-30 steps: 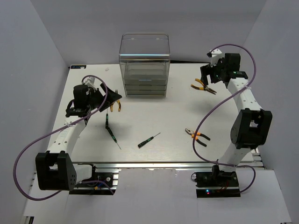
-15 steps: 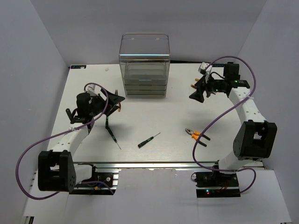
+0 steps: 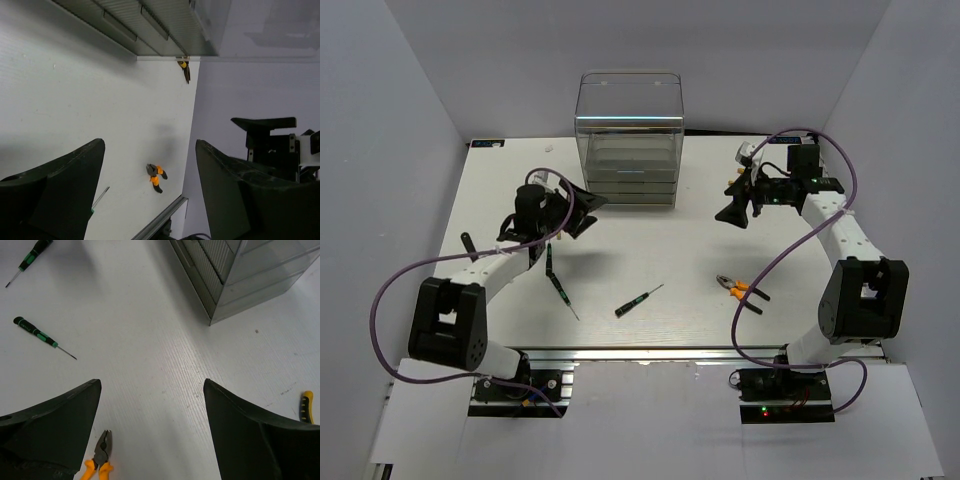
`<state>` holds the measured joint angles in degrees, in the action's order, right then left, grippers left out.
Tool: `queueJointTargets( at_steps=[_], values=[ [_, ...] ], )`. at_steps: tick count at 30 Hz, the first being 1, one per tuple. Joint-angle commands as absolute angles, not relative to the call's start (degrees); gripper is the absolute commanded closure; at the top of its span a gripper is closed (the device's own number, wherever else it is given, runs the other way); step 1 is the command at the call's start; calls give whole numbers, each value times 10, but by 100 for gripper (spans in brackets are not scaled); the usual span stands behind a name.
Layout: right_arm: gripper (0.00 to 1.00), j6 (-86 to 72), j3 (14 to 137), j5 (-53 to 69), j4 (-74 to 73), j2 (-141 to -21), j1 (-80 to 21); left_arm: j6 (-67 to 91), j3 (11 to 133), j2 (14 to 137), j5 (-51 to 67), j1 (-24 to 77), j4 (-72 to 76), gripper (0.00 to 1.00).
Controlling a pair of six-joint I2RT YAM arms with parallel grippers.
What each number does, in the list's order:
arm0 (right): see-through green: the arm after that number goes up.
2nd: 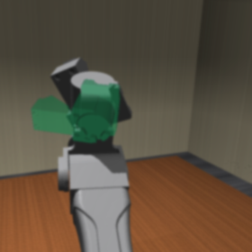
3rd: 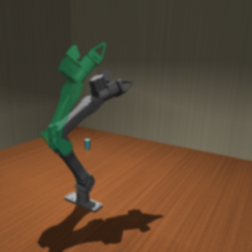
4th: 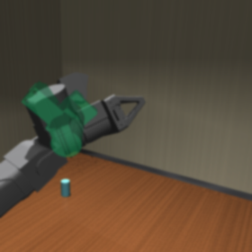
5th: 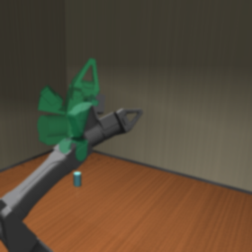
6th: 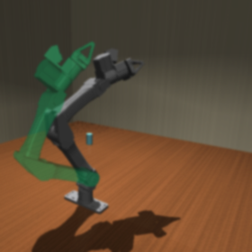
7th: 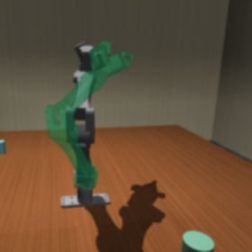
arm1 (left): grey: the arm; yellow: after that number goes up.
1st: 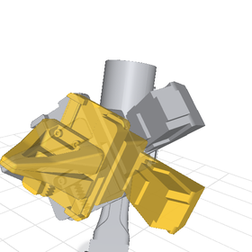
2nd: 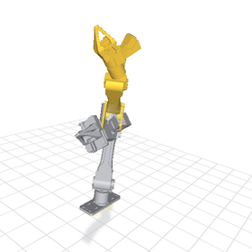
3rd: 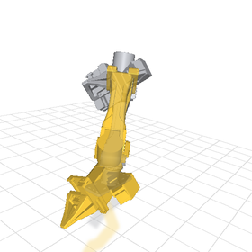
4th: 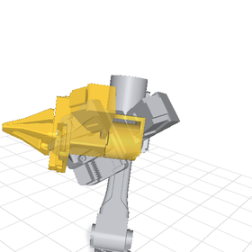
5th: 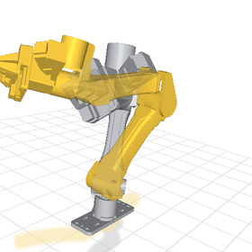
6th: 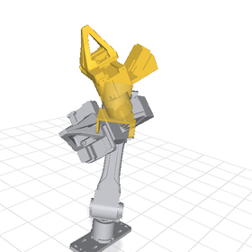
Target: Sort the tools into containers
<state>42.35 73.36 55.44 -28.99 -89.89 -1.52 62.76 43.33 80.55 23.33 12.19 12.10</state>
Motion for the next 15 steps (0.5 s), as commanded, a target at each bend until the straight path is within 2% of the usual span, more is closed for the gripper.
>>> queueJointTargets(
  at_steps=[1,8,9,10,15],
  values=[
    [11,413,725,558,-262,-874,-22,642,493,834,221,127,143,18],
    [11,416,715,561,-257,-874,-22,667,578,923,223,138,150,34],
    [11,417,718,560,-256,-875,-22,670,581,931,227,138,181,41],
    [11,416,719,560,-256,-876,-22,687,579,939,229,139,195,43],
    [10,417,722,560,-257,-878,-22,691,589,980,194,147,255,45]
  ],
)
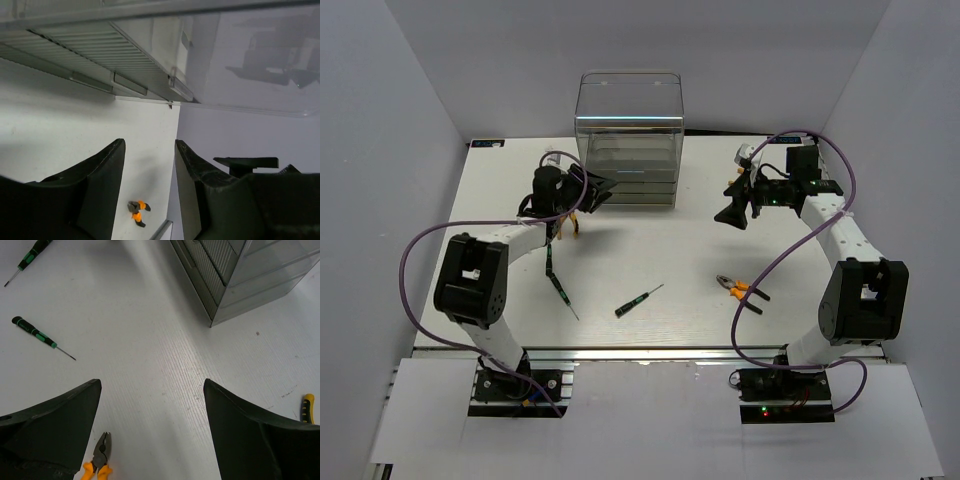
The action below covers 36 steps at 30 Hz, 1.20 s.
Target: Sort the tools into containers
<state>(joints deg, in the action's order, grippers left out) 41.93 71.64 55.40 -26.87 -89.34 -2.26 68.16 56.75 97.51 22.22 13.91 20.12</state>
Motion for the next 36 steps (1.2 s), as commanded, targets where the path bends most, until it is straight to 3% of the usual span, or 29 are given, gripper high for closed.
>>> queueJointTargets(
  at_steps=[1,15,21,28,33,36],
  values=[
    [11,418,722,560,-256,-878,-22,680,598,984,187,152,259,45],
    [11,416,722,558,-251,-881,-22,687,657,1081,147,168,324,49],
    [11,417,722,558,-252,-882,-22,700,664,1101,147,170,344,61],
    [11,419,724,561,-258,-883,-21,711,656,1108,136,170,369,66],
    [11,419,723,564,-263,-881,-22,722,646,1113,148,170,406,85],
    [11,420,725,570,-271,-881,-22,727,630,1098,150,171,418,90]
  ],
)
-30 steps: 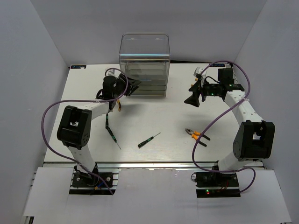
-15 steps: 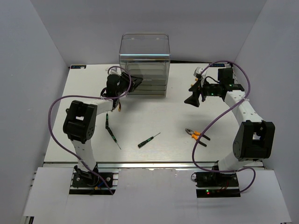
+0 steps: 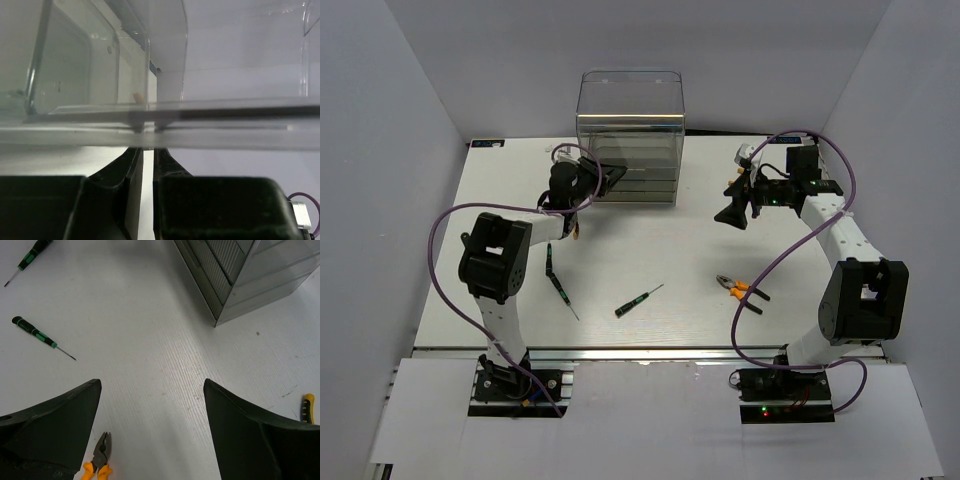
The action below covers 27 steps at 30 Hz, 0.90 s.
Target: Sort the tools into containers
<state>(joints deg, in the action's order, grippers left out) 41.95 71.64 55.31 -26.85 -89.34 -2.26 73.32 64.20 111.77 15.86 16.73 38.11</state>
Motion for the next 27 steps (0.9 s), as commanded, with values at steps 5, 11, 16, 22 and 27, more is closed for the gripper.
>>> queueJointTargets(
  at_steps=[5,11,16,22,27],
  values=[
    [11,402,730,574,-275,-885,-34,715,608,1049,163,175,425,93],
    [11,295,749,557,-221,-898,-67,691,571,977,170,180,425,95],
    [11,112,789,512,-131,-927,-93,672,549,922,175,182,425,95],
    [11,-74,861,463,-33,-984,-114,657,541,892,185,183,425,95],
    [11,-196,924,476,13,-1030,-120,657,546,877,185,183,425,95]
  ],
)
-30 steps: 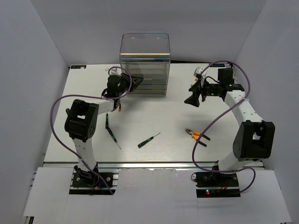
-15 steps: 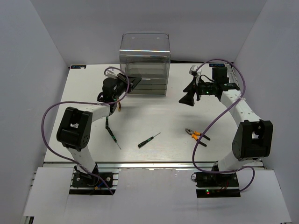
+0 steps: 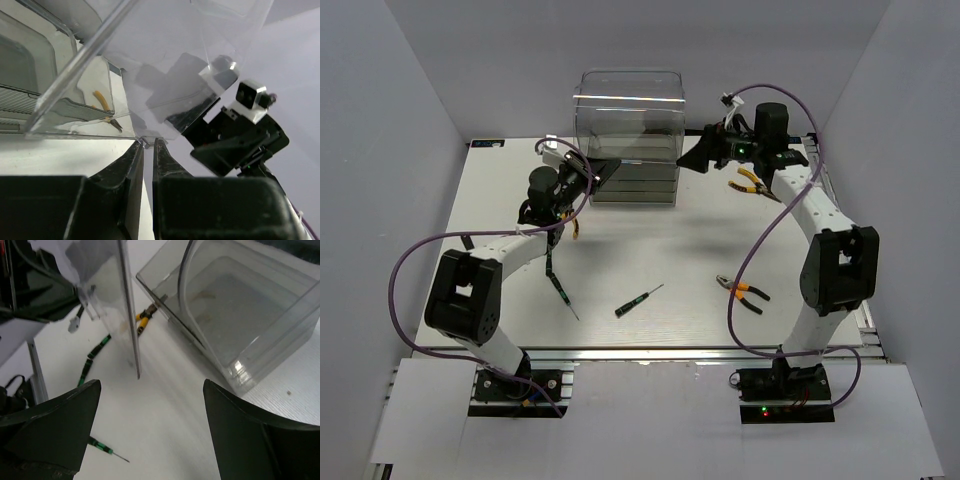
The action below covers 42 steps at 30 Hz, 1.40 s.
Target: Sort the tools into containers
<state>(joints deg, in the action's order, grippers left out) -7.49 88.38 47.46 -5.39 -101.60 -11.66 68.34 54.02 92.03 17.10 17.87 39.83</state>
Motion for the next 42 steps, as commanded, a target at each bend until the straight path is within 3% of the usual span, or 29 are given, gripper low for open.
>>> queueJointTargets(
  at_steps=[1,10,19,21,24,26,28,32,37,42],
  values=[
    [11,-211,930,482,31,-1043,-120,656,548,876,185,183,425,95],
    [20,-308,952,531,98,-1070,-144,657,557,872,189,183,425,95],
    [47,-340,946,551,141,-1075,-163,662,562,874,190,183,425,92],
    [55,-340,944,557,146,-1074,-162,665,563,872,190,183,425,89],
    [65,-342,944,562,151,-1072,-163,666,561,865,191,183,419,75],
    [70,-344,945,565,159,-1071,-161,661,551,854,185,183,405,59],
    [72,-349,945,568,168,-1071,-159,650,533,832,181,182,392,43],
    [76,-358,949,574,178,-1068,-156,610,491,769,164,179,333,29],
    [81,-374,960,577,192,-1066,-152,492,466,660,118,179,196,25],
    [84,-388,969,579,211,-1064,-148,404,489,618,44,179,-75,30]
  ],
)
